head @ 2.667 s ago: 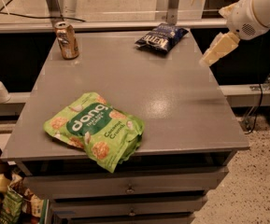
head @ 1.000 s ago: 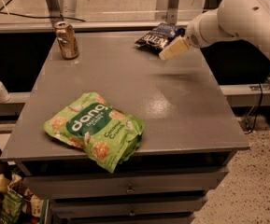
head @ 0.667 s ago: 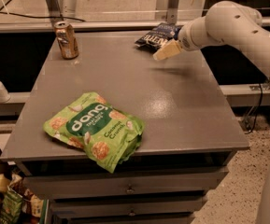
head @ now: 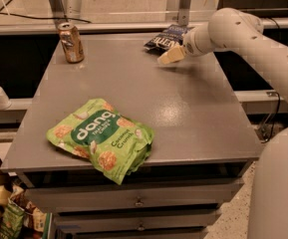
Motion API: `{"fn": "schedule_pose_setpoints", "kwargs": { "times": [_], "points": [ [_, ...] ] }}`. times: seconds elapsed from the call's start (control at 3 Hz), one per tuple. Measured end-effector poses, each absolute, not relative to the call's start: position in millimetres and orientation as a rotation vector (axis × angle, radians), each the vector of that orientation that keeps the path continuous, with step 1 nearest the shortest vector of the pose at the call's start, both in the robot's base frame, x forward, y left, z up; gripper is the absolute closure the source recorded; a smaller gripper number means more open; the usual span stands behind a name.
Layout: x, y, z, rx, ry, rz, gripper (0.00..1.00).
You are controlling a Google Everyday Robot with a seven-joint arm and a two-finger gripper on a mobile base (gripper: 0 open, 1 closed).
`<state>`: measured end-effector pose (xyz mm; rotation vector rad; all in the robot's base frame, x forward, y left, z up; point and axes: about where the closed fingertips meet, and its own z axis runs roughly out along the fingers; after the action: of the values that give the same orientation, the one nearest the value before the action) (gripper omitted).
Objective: Move blue chip bag near orange can
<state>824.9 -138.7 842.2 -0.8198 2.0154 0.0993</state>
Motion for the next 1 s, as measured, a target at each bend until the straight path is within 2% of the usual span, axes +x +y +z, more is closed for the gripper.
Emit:
{"fn": "schedule_pose_setpoints", "kwargs": {
  "times": [0.33,0.67,1.0],
  "points": [
    [846,-133,836,-0.765,2.021,0.137,0.00],
    [862,-131,837,-0.720,2.007,0.161,0.17],
    [867,-136,840,-0.684,1.995,0.174,0.41]
  ]
}}
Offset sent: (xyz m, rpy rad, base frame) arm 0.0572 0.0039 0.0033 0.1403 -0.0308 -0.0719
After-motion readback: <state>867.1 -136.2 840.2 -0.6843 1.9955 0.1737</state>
